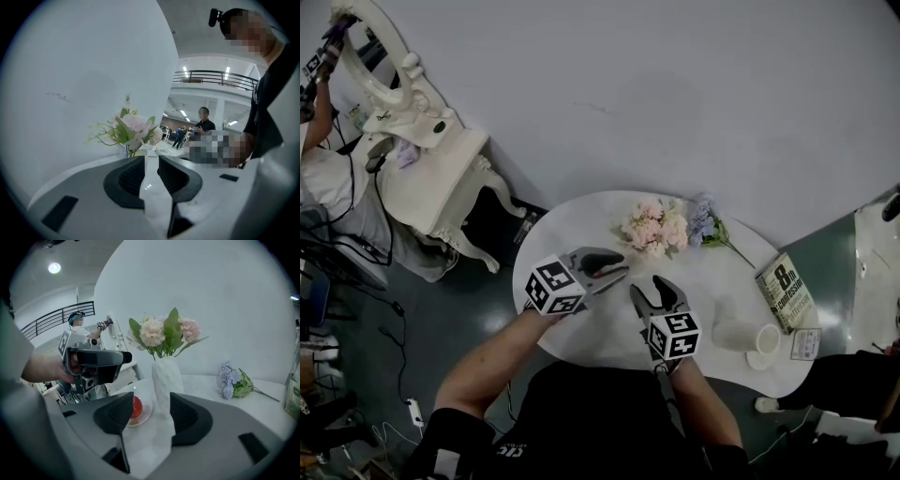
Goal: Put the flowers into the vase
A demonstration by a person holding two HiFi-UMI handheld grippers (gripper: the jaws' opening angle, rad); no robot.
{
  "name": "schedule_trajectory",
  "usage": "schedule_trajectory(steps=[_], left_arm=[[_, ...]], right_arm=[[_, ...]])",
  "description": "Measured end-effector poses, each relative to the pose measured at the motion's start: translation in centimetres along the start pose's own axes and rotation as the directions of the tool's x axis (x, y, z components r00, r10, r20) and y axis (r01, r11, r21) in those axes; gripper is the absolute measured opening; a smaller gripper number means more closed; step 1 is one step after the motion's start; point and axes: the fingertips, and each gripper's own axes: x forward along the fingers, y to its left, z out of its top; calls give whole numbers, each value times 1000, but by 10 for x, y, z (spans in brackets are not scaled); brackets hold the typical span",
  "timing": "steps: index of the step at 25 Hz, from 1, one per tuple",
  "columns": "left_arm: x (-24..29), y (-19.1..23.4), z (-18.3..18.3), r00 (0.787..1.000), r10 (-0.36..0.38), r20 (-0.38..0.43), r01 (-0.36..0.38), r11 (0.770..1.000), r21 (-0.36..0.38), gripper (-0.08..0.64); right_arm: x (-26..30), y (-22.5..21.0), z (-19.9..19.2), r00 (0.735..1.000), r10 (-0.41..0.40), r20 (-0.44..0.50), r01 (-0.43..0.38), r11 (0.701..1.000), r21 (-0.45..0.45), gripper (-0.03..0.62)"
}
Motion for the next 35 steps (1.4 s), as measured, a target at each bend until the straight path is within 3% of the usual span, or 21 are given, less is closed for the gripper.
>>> schedule_trajectory(steps=[9,14,24,31,35], left_arm=[[-28,-9,-2,1000,-22,17,22,1000,22,71],[-42,-8,-5,999,6,39,-7,1000,25,47],[-44,-40,-1,997,-9,78,8,1000,17,11],[-24,-68,-4,995,63,73,-63,998,6,11],[-8,-98,7,986,127,111,-128,992,0,11]], right_arm=[[-11,26,1,1000,-27,5,27,1000,9,242],[-26,33,2,998,-53,32,52,998,37,207],[-70,43,0,996,-63,66,60,997,51,147],[-114,35,4,991,-33,133,25,998,64,111],[-153,26,12,982,-6,189,-3,999,52,96]])
